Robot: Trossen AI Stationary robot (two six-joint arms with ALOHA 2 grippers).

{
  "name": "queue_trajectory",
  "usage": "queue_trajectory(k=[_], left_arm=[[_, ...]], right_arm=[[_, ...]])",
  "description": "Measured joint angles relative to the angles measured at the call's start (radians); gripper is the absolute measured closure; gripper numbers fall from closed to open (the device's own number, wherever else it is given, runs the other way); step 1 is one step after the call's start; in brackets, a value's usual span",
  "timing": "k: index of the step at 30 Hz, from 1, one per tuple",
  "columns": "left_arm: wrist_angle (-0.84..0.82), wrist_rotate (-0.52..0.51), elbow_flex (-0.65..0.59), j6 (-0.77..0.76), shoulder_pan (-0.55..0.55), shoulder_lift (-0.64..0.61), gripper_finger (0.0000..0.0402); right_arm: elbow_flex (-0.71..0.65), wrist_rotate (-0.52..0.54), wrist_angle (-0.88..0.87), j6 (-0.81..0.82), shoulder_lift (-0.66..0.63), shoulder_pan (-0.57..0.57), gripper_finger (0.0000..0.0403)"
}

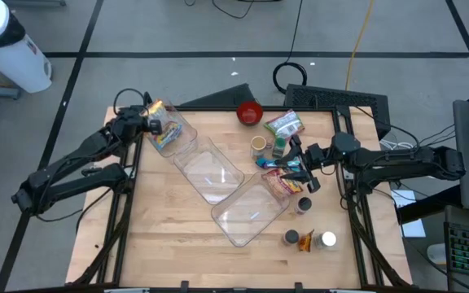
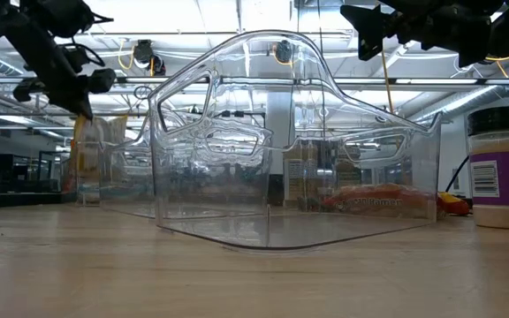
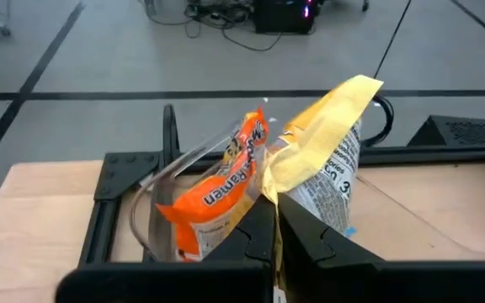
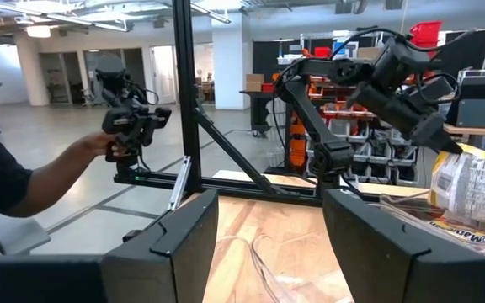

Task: Pick & Place Food Item
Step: Put the yellow noodle pack into the top transparent bin

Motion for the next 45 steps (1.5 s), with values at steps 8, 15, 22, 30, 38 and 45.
queue_trajectory(k=[8, 15, 22, 30, 38, 45], left_arm=[[-0.041, 0.006, -0.049, -0.044, 0.001, 0.001, 0.0399], [-0.148, -0.157, -0.065, -0.099, 0.001, 0.001, 0.0392], [-0.118, -0.164, -0.065, -0.06, 0.001, 0.001, 0.0382], [-0.057, -0.137, -0.065, -0.02, 0.001, 0.0, 0.0275], [0.056, -0.107, -0.065, 0.08, 0.001, 0.0, 0.0207], [0.184, 0.002, -0.041, 0.173, 0.0, 0.0, 0.0195]], right_arm=[[0.0, 0.0, 0.0, -0.003, 0.0, 0.0, 0.0199], [0.0, 0.0, 0.0, -0.003, 0.0, 0.0, 0.02], [0.0, 0.0, 0.0, -0.003, 0.0, 0.0, 0.0202], [0.0, 0.0, 0.0, -0.003, 0.0, 0.0, 0.0204], [0.0, 0.0, 0.0, -0.003, 0.0, 0.0, 0.0204], [0.0, 0.0, 0.0, 0.002, 0.0, 0.0, 0.0206]])
